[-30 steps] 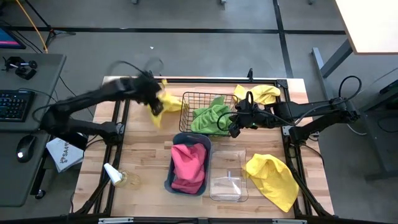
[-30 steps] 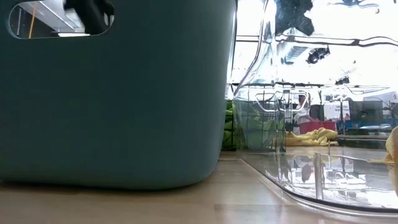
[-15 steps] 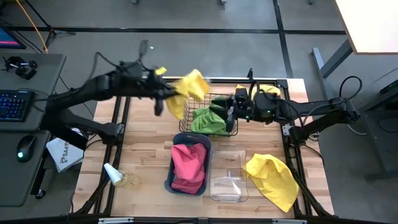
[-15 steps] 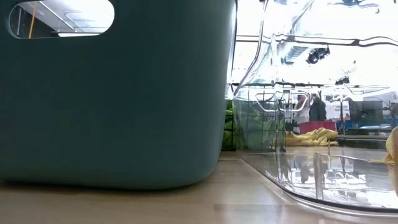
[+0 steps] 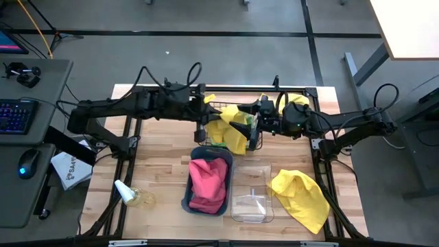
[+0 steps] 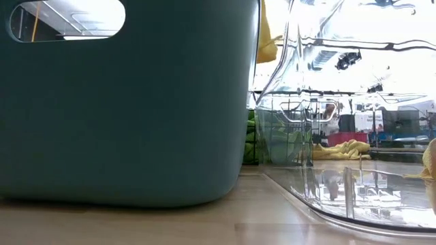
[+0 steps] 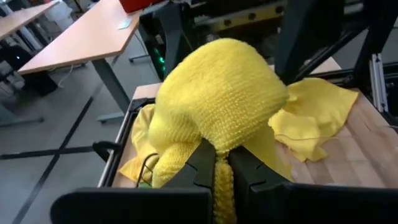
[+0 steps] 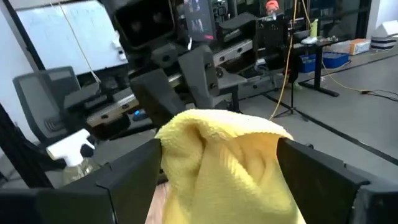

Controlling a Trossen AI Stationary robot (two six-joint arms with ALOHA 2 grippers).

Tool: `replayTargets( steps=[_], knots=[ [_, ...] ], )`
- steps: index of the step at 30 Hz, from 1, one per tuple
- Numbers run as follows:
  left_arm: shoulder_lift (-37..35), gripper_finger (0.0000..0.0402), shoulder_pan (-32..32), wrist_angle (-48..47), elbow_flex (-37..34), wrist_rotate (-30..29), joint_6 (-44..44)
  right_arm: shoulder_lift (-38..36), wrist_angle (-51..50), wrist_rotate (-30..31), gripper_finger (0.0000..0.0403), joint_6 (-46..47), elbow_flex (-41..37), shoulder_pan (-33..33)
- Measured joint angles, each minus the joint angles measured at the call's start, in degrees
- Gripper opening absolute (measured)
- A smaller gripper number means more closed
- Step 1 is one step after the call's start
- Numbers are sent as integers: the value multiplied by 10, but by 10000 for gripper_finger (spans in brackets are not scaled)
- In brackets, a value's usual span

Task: Sort microfiber towel by color & place in baskets
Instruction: Put the top left yellow microfiber cloth into the transparent bin

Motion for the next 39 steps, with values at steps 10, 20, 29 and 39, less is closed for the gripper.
replayTargets(
  steps=[10, 20, 29, 39],
  knots=[
    [5, 7, -1, 22, 3, 6, -4, 0, -36, 0, 299, -45, 0, -1],
    [5, 97, -2, 80, 3, 34, -35, 0, -37, -15, 60, -35, 0, -1],
    [-43, 175, 13, -26, 18, 7, -36, -34, -104, 7, 6, 21, 0, 0],
    [-201, 181, 68, -96, -45, -17, -123, -131, -215, -17, 3, 109, 1, 100]
  ],
)
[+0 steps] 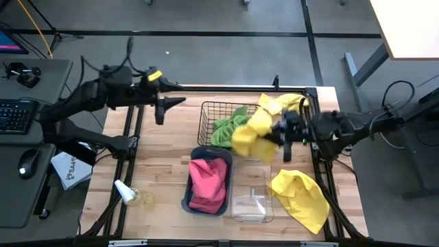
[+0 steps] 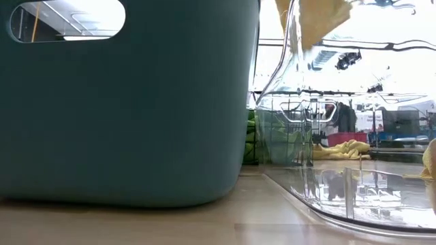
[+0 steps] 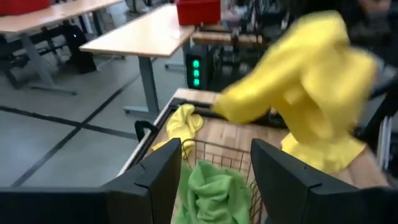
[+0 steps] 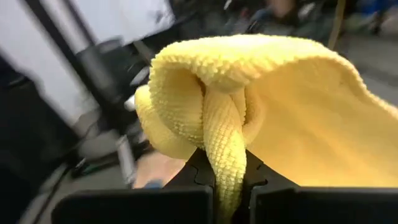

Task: Sort microfiber towel by color & place in baskets
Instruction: Put the top left yellow microfiber cloth into the transparent bin

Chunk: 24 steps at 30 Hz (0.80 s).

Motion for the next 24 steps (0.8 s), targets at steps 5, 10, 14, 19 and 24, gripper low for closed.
replayTargets(
  steps=[5, 10, 14, 19, 24],
  knots=[
    [-54, 181, -15, 89, -97, 1, -61, 67, -6, -3, 2, 70, 0, 99],
    [-77, 181, -32, 195, -194, 1, -105, 161, 8, -1, 1, 125, 0, 167],
    [-76, 181, -37, 236, -236, 1, -133, 214, 8, 51, 1, 156, -1, 189],
    [-75, 181, -37, 250, -249, 1, -153, 233, 9, 132, 1, 168, -1, 191],
    [-82, 181, -37, 251, -249, 18, -160, 220, -43, 162, 1, 228, -3, 219]
  ],
)
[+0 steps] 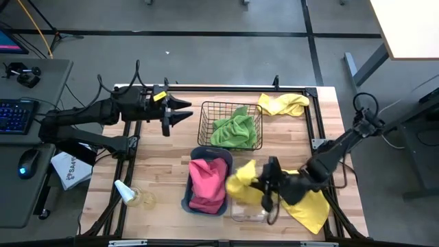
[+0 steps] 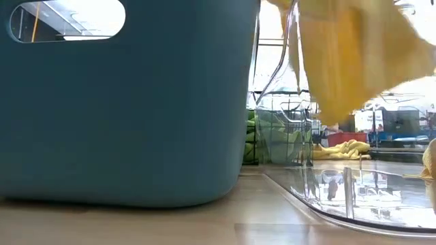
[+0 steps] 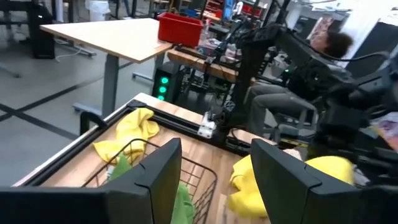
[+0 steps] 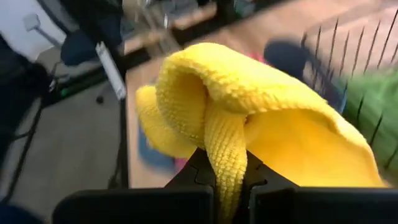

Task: Sort microfiber towel by color & place in baskets
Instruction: Put the top left yellow microfiber cloth into the transparent bin

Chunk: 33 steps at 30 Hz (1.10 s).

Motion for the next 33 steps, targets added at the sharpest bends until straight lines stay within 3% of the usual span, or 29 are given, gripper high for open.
replayTargets(
  steps=[3, 6, 11, 15, 20, 28, 33],
  knots=[
    [-4, 181, 0, 0, 0, 11, -3, -17, -13, -1, 1, 92, -45, 30],
    [-5, 181, 0, 0, 0, 22, -3, -39, 73, 37, 1, 164, -119, 50],
    [-5, 181, 0, 0, 0, 24, -3, -47, 325, 54, 0, 137, -220, 29],
    [-5, 181, 0, 0, 0, 24, -10, -43, 418, 22, 0, 109, -263, 5],
    [-5, 181, 0, -1, 0, 24, -19, -44, 396, -37, 0, 112, -273, -4],
    [-5, 181, 0, -1, 0, 24, -19, -44, 260, -129, 0, 207, -273, -18],
    [-5, 181, 0, -1, 0, 22, -18, -44, 174, -222, 0, 198, -248, -63]
  ],
)
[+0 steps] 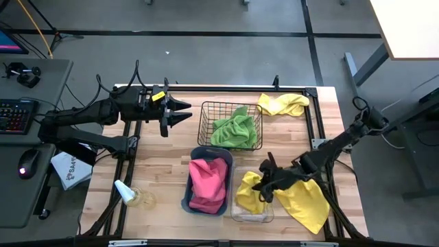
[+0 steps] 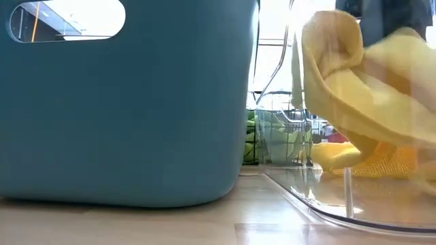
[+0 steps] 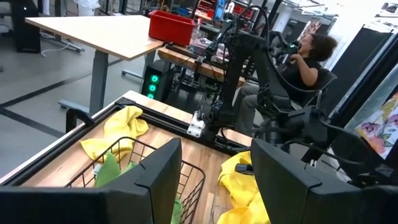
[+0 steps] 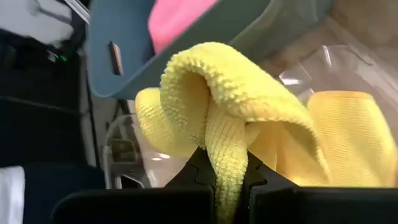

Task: Sort microfiber towel by color & place in baskets
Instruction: Put the top left yellow microfiber cloth into the transparent bin

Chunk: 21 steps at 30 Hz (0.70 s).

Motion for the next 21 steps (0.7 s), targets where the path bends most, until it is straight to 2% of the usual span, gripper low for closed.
replayTargets(
  steps=[6, 12, 17, 21],
  knots=[
    [0, 181, 0, 0, 0, -2, 0, 0, -99, -62, 0, -83, 46, -49],
    [0, 181, 0, -1, 0, -2, 0, 7, -103, -111, 0, -150, 51, -69],
    [0, 181, 0, -5, 0, -2, 1, 56, -107, -160, 0, -195, 62, -69],
    [0, 181, 0, -5, 0, -2, 1, 115, -140, -174, 0, -269, 124, -69]
  ],
)
